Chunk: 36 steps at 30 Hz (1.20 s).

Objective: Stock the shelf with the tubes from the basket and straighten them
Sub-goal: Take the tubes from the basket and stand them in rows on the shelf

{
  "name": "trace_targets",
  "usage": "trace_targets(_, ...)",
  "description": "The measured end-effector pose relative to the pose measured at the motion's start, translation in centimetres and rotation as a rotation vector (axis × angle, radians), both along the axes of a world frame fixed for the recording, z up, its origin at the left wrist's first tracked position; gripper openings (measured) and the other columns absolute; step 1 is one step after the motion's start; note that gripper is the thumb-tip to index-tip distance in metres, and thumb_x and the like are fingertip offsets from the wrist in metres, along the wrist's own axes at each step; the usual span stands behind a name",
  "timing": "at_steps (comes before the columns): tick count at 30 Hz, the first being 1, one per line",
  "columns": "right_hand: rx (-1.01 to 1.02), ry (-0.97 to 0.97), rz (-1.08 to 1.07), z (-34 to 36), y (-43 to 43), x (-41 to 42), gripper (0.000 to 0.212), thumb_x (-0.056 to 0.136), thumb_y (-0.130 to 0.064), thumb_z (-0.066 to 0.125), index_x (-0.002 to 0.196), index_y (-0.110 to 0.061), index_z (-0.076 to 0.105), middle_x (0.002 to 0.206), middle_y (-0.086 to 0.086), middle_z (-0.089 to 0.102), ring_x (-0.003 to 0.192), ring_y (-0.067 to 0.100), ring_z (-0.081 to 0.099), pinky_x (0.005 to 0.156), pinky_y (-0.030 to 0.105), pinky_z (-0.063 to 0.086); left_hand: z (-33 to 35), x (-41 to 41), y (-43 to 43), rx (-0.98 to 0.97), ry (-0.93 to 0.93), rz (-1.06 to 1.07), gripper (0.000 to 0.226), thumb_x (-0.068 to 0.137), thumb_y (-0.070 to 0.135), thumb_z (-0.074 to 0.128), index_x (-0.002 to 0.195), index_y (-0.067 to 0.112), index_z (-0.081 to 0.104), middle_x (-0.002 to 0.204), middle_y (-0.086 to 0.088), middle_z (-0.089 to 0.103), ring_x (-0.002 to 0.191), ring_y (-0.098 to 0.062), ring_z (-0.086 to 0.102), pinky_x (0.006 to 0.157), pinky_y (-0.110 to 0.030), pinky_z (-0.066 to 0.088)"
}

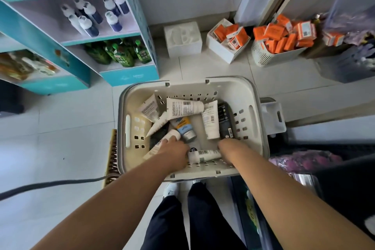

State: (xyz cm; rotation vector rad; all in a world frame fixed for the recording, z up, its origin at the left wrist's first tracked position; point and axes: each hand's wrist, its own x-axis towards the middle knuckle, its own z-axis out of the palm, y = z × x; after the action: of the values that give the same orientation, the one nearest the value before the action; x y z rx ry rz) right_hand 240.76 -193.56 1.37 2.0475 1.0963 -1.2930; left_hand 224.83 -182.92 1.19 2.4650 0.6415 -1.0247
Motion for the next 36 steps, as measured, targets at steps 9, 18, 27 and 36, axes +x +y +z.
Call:
trace_targets(9, 0.219, 0.045, 0.0, 0.3, 0.6, 1.2, 0.026, 0.096, -0.02, 0.048, 0.116, -0.014, 0.063, 0.113, 0.007, 0.065, 0.099, 0.024, 0.061, 0.082, 0.037, 0.051, -0.5, 1.2, 0.2, -0.059, 0.024, 0.105, 0.049, 0.086, 0.05, 0.059, 0.125, 0.022, 0.051, 0.124, -0.004, 0.055, 0.119, -0.026, 0.05, 0.1, -0.047, 0.032)
trace_targets(18, 0.615, 0.06, -0.69, 0.7, 2.4, 1.1, 0.015, 0.089, -0.034, 0.067, 0.087, -0.02, 0.063, 0.093, -0.001, 0.066, 0.071, 0.016, 0.064, 0.054, 0.027, 0.046, 2.3, 0.9, 2.8, -0.076, -0.099, 0.422, 0.043, 0.081, 0.051, 0.056, 0.121, 0.033, 0.056, 0.114, 0.005, 0.062, 0.099, -0.017, 0.061, 0.081, -0.032, 0.052)
trace_targets(27, 0.61, 0.103, -0.738, 1.1, 2.3, -0.3, 0.014, 0.088, -0.031, 0.068, 0.092, -0.019, 0.063, 0.106, 0.0, 0.064, 0.079, 0.019, 0.066, 0.053, 0.027, 0.047, 5.5, -1.2, 8.9, 0.5, -0.252, 0.409, 0.056, 0.077, 0.005, 0.061, 0.13, 0.019, 0.046, 0.13, -0.011, 0.045, 0.123, -0.033, 0.044, 0.1, -0.042, 0.043)
trace_targets(36, 0.567, 0.124, -0.838, 1.0, 0.7, 0.6, 0.019, 0.089, -0.016, 0.067, 0.108, -0.017, 0.062, 0.122, 0.006, 0.06, 0.099, 0.025, 0.062, 0.064, 0.033, 0.053, 4.8, -1.7, 8.2, 0.512, -0.136, 0.241, 0.036, 0.083, -0.001, 0.058, 0.116, 0.013, 0.06, 0.119, -0.009, 0.046, 0.105, -0.028, 0.056, 0.088, -0.038, 0.05)
